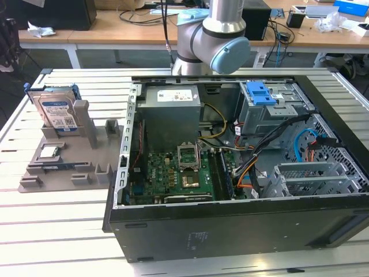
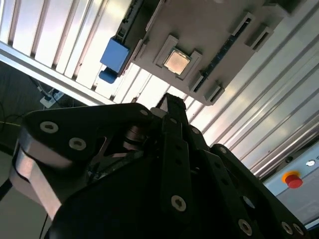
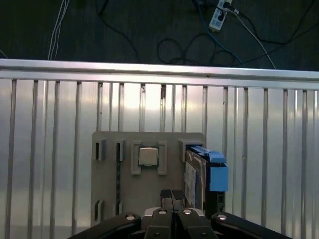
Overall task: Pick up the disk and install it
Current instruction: 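Pick up the disk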
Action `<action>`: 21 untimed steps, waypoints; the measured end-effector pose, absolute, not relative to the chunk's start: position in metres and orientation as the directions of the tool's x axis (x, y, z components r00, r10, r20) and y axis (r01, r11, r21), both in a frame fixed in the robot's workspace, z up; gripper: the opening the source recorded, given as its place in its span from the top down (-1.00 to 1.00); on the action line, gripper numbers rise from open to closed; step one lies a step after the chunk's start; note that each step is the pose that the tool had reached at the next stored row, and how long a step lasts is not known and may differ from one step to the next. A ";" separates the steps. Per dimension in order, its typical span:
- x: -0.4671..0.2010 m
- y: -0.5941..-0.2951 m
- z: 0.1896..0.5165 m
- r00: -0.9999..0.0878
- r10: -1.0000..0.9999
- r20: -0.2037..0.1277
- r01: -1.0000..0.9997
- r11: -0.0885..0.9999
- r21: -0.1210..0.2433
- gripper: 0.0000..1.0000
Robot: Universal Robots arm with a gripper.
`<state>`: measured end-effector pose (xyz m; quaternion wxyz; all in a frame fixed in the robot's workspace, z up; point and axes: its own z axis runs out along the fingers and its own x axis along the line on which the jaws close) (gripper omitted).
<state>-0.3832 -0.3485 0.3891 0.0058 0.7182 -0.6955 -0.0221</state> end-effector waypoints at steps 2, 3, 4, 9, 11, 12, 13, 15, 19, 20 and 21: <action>-0.383 -0.349 0.389 0.033 -0.999 -0.024 -0.999 -0.034 0.039 0.80; -0.383 -0.349 0.389 0.034 -0.999 -0.024 -0.999 -0.035 0.039 0.80; -0.383 -0.349 0.389 0.034 -0.999 -0.024 -0.999 -0.035 0.039 0.78; -0.383 -0.349 0.389 0.037 -0.999 -0.024 -0.998 -0.038 0.039 0.29; -0.383 -0.349 0.389 0.039 -0.999 -0.024 -0.998 -0.040 0.039 0.04; -0.383 -0.349 0.389 0.039 -0.999 -0.024 -0.998 -0.040 0.039 0.04; -0.383 -0.349 0.389 0.039 -0.999 -0.024 -0.998 -0.040 0.039 0.04; -0.383 -0.347 0.389 0.039 -0.999 -0.024 -0.998 -0.040 0.039 0.04; -0.382 -0.342 0.389 0.039 -0.999 -0.024 -0.998 -0.040 0.039 0.04; -0.382 -0.340 0.389 0.039 -0.999 -0.024 -0.998 -0.040 0.039 0.04; -0.381 -0.338 0.388 0.039 -0.999 -0.024 -0.998 -0.040 0.039 0.04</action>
